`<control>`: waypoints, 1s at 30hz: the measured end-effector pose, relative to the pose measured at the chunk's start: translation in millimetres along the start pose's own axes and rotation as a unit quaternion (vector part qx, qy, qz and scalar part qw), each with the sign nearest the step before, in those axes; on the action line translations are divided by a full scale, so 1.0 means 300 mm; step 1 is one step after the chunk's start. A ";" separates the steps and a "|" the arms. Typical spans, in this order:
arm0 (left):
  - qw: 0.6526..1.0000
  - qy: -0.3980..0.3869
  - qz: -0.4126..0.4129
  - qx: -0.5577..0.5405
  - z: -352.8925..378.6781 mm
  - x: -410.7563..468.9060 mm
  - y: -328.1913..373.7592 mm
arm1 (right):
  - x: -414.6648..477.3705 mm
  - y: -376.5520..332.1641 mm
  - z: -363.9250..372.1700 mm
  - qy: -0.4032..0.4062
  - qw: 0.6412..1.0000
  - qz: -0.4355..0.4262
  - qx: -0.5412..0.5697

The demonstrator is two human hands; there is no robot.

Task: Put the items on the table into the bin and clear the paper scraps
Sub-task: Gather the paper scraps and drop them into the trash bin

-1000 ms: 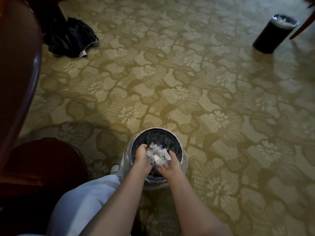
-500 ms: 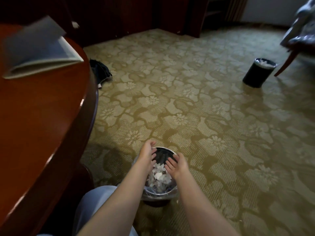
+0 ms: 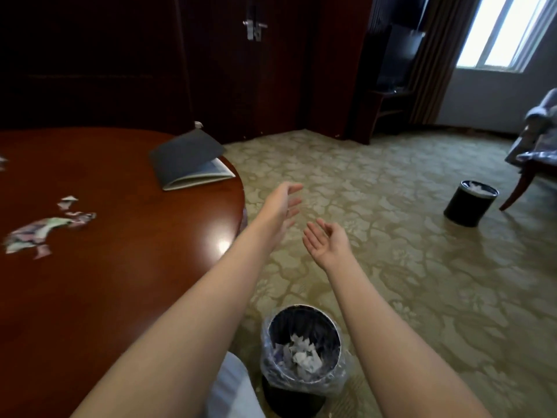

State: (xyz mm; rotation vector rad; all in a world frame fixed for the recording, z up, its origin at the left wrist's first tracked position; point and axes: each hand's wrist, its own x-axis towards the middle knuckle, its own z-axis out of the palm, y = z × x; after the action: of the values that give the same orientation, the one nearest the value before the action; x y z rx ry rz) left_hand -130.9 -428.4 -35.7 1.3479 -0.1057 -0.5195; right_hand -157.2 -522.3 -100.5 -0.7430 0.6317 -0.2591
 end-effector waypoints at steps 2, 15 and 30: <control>0.999 0.012 0.033 0.008 -0.060 -0.029 0.076 | -0.035 -0.011 0.084 -0.040 0.999 -0.007 0.018; 0.967 0.216 0.128 0.038 -0.596 -0.221 0.244 | -0.262 0.184 0.566 -0.220 0.969 0.003 -0.115; 0.880 0.458 0.112 0.050 -1.067 -0.334 0.210 | -0.340 0.567 0.787 -0.348 0.474 -0.258 -0.766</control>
State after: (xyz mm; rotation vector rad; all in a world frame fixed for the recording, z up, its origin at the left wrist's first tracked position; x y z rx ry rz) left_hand -83.6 -90.6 -29.2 1.5376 0.4942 0.3586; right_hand -91.1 -227.0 -41.2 -2.6636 -0.4373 0.1983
